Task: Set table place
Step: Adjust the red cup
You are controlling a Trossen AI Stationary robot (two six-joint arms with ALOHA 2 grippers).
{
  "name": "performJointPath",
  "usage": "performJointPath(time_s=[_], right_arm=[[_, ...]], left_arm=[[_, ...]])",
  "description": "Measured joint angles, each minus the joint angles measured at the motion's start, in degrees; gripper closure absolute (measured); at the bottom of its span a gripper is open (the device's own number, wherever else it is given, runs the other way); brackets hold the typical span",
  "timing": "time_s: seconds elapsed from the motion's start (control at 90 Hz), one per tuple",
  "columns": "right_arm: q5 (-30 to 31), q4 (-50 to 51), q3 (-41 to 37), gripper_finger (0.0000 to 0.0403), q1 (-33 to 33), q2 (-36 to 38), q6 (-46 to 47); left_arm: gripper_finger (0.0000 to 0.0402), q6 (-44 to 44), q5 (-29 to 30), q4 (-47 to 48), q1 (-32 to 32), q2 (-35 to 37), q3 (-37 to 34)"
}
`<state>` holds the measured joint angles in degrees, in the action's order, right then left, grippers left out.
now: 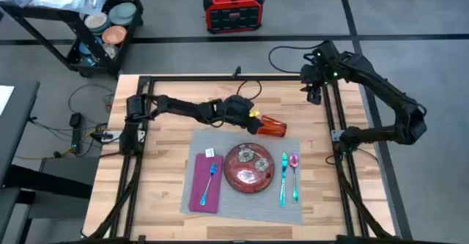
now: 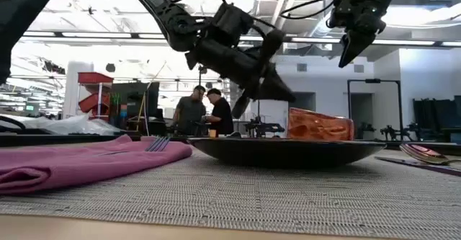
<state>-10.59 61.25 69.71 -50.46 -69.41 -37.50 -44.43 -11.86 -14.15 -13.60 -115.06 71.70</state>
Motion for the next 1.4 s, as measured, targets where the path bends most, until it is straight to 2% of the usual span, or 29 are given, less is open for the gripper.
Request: performJointPath(time_s=[0.256, 0.378, 0.522, 0.622, 0.711, 0.833, 0.878, 0.944, 1.089, 1.333, 1.4], right_arm=[[-0.1, 0.4, 0.0, 0.0262, 0.0, 0.0, 1.1], [-0.1, 0.5, 0.0, 0.0262, 0.0, 0.0, 1.1], [-0.1, 0.5, 0.0, 0.0262, 0.0, 0.0, 1.1], [-0.1, 0.7, 0.0, 0.0262, 0.0, 0.0, 1.1], [-0.1, 1.3, 0.0, 0.0262, 0.0, 0.0, 1.1], [-0.1, 2.9, 0.0, 0.0262, 0.0, 0.0, 1.1], [-0.1, 3.4, 0.0, 0.0262, 0.0, 0.0, 1.1], [-0.1, 3.5, 0.0, 0.0262, 0.0, 0.0, 1.1], [-0.1, 3.3, 0.0, 0.0262, 0.0, 0.0, 1.1], [-0.1, 4.9, 0.0, 0.0262, 0.0, 0.0, 2.3], [-0.1, 5.4, 0.0, 0.0262, 0.0, 0.0, 3.0]], left_arm=[[0.0401, 2.0, 0.6, 4.3, -0.3, -0.5, 0.0], [0.0401, 3.6, 1.0, 3.5, -0.3, -0.5, 0.0], [0.0401, 5.8, -5.7, 0.4, -0.4, 0.5, 0.2], [0.0401, 12.2, -11.3, 2.3, -1.3, 1.4, 3.2], [0.0402, 21.3, -13.2, 9.3, -2.5, 1.3, 8.4], [0.0401, 37.8, -9.9, 25.1, -3.7, 0.7, 17.4], [0.0402, 41.8, -7.7, 30.6, -4.2, 0.7, 19.4], [0.0402, 45.3, -4.4, 34.1, -5.3, 0.6, 20.6], [0.0402, 45.3, -5.5, 37.5, -8.3, 0.3, 20.7], [0.0401, 46.9, -14.3, 34.5, -8.5, -2.3, 20.9], [0.0395, 47.1, -16.7, 36.2, -8.6, -2.9, 20.8]])
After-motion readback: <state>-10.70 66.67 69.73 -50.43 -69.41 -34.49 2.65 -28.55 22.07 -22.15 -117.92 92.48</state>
